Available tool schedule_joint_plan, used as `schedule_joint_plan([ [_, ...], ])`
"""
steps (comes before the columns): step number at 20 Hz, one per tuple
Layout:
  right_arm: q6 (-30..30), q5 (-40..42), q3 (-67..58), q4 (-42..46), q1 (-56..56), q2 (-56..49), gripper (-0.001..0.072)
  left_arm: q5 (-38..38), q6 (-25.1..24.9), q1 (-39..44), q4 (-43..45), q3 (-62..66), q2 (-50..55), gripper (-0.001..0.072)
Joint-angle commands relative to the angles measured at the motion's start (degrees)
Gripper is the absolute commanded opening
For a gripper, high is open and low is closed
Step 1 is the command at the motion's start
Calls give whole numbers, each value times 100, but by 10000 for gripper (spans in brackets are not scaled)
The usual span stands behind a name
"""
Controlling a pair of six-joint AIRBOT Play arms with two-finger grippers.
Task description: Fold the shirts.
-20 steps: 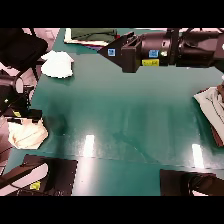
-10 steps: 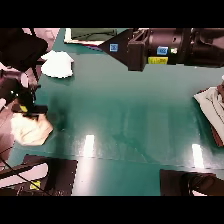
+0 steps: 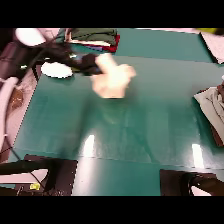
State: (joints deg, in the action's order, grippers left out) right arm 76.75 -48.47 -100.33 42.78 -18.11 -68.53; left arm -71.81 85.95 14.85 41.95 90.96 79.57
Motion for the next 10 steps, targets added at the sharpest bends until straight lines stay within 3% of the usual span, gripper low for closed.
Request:
schedule_joint_plan([
  [1,446,-221,-2,33,1067,372,21,223,-249,1287,-330,1036,968,32],
  [3,643,-970,4,42,1556,533,21,-284,544,1482,1244,1069,1478,35],
  [4,678,-1419,57,66,1738,592,21,-695,695,1480,1904,1047,1672,173],
  [5,684,-1832,225,83,1906,669,22,-946,909,1443,2398,962,1753,589],
  [6,686,-2142,498,81,2044,758,69,-1078,1029,1379,2789,876,1749,687],
  [8,774,-2424,1390,81,2218,929,262,-1451,1069,1137,3526,868,1725,686],
  [10,787,-2288,2645,72,2197,1088,386,-1626,1075,811,3980,863,1644,637],
])
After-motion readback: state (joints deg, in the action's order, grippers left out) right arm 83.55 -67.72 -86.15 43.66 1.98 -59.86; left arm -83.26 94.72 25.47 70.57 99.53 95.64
